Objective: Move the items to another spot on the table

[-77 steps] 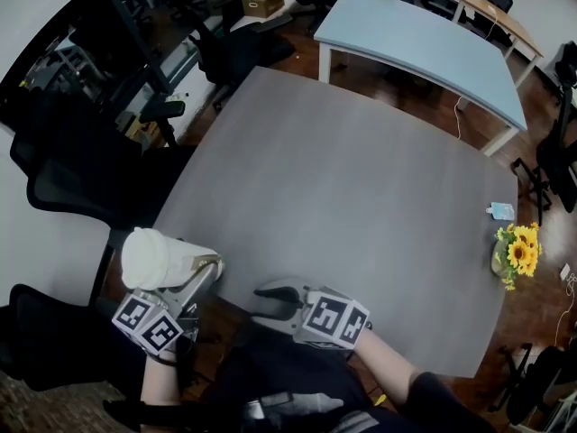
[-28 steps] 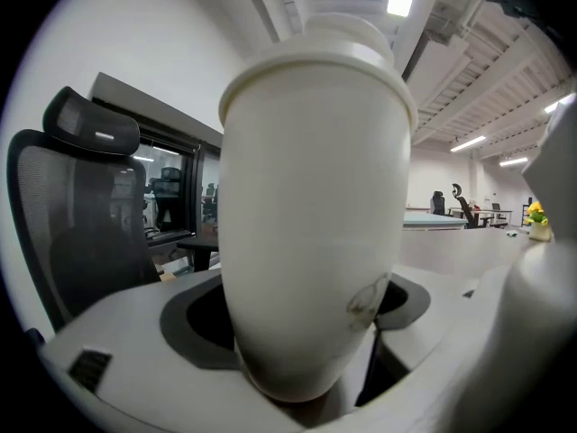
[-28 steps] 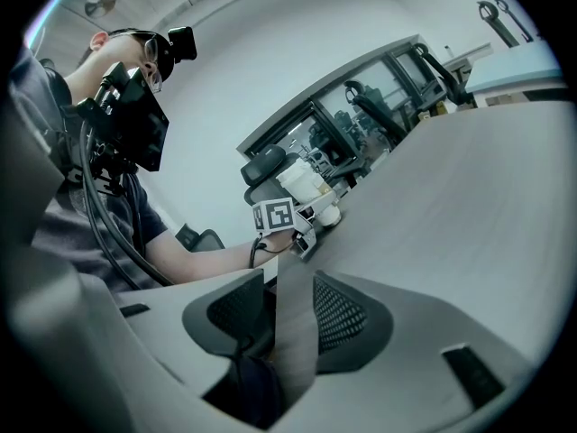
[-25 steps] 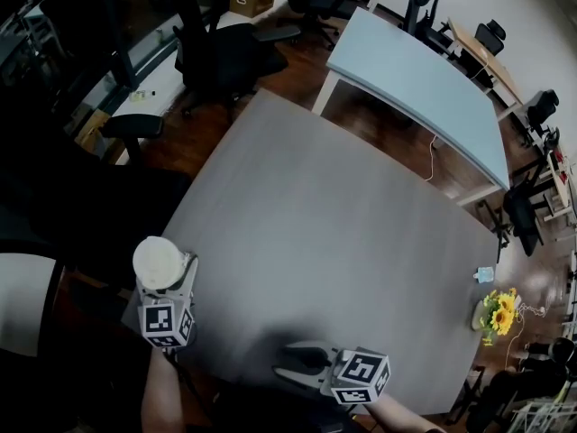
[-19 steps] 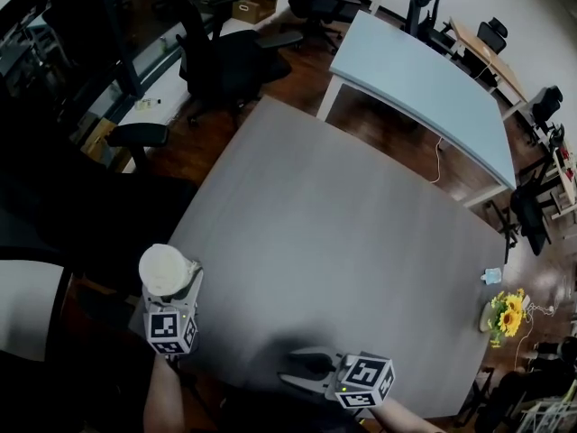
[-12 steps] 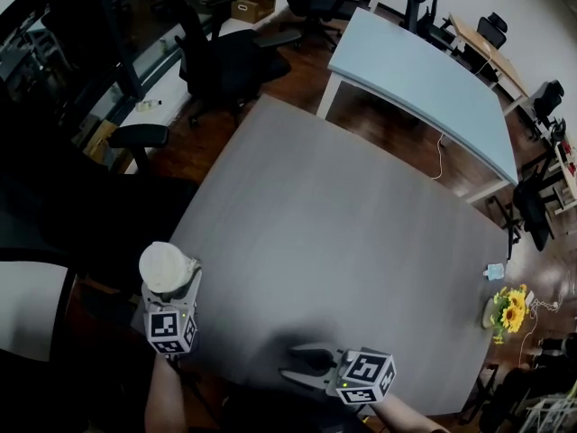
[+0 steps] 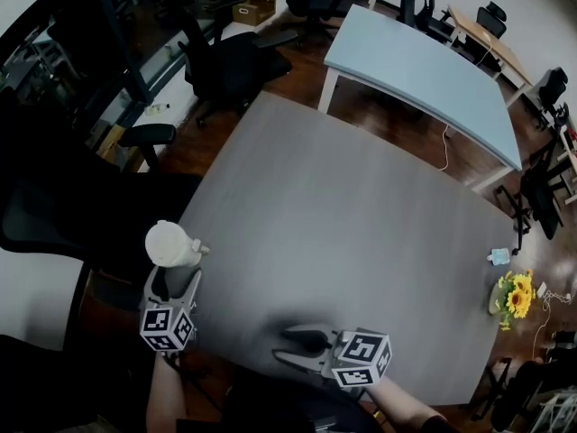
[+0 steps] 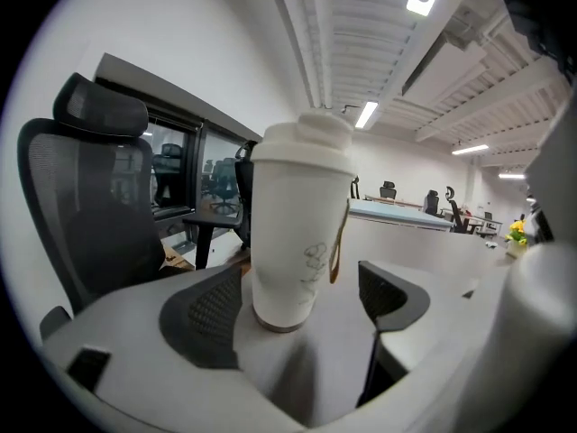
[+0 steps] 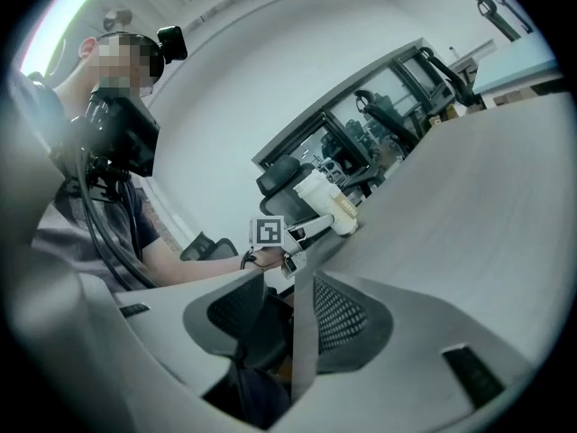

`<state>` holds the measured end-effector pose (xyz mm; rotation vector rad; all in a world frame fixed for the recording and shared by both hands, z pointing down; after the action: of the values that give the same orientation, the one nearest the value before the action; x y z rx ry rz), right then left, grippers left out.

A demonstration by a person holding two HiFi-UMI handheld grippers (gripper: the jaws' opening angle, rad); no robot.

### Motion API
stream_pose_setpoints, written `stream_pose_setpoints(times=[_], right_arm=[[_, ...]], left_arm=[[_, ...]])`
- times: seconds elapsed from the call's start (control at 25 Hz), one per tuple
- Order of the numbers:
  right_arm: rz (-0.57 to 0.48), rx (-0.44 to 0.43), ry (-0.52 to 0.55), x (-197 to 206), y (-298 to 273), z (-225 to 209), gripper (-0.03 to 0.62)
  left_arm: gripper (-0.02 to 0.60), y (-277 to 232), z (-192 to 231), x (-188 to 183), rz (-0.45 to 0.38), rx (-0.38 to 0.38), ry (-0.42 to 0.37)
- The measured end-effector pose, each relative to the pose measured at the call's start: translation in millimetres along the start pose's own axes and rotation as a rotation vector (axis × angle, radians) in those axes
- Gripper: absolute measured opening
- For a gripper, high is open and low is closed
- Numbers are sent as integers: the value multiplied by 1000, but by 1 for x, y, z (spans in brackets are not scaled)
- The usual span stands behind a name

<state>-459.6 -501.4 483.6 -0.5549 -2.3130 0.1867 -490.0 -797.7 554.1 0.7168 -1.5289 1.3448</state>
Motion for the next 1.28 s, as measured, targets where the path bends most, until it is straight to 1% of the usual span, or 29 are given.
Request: stream_pose_setpoints(times=[0.12, 0.24, 0.36, 0.4, 0.44, 0.48, 0.52, 0.56, 0.6, 0.68, 0.76, 0.8, 0.88, 1.0, 1.12, 1.16, 1.28], right_arm=[[-44, -53, -9, -8, -12, 10, 155], [-98, -159, -73, -18, -22, 26, 153], [-127, -228, -84, -25, -26, 41, 147], [-130, -244, -81, -25, -26, 46, 140], [-130, -262, -86, -24, -25, 50, 123], [-129, -282, -101, -23, -23, 55, 91], [-128, -305, -126, -20, -21, 59, 29], [-128, -331, -154, -18, -19, 63, -12], [-130, -358, -178, -15, -17, 67, -20], [-136, -399, -194, -10, -13, 77, -20], [-142, -419, -181, -4, -6, 85, -21], [-146, -426, -172, -1, -2, 88, -21], [-162, -438, -161, 1, 5, 92, -21], [-184, -457, -178, 4, 14, 98, -21], [-186, -489, -188, 11, 22, 106, -21], [-186, -492, -189, 12, 25, 108, -21], [-199, -488, -196, 9, 29, 112, -21]], left_arm=[[414, 19, -7, -6, 4, 6, -30], [416, 40, -13, -17, -9, 12, -48], [414, 65, -15, -38, -54, 12, -34], [403, 75, -17, -45, -74, 14, -22], [371, 85, -21, -52, -90, 18, -7], [316, 94, -26, -57, -97, 20, 7], [240, 102, -31, -60, -93, 20, 17], [129, 110, -38, -61, -81, 22, 24], [19, 116, -47, -61, -69, 33, 32], [15, 126, -66, -64, -68, 81, 80], [14, 136, -83, -69, -87, 119, 142], [14, 141, -91, -71, -97, 128, 157], [15, 151, -102, -77, -119, 139, 161], [15, 169, -113, -84, -147, 132, 145], [14, 184, -123, -83, -146, 96, 95], [14, 188, -124, -85, -155, 85, 92], [12, 199, -119, -95, -204, 63, 142]])
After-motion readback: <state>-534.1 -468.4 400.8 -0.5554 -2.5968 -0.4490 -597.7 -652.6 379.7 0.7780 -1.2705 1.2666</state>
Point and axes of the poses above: the fingertips, and each gripper's own axes: y backward along the fingers, z to its left, x out of its underside, the point moved 5 cm from there along y, backward along the fingers, and after that the axes turned 5 degrees about -y, right-handed, at the moved point
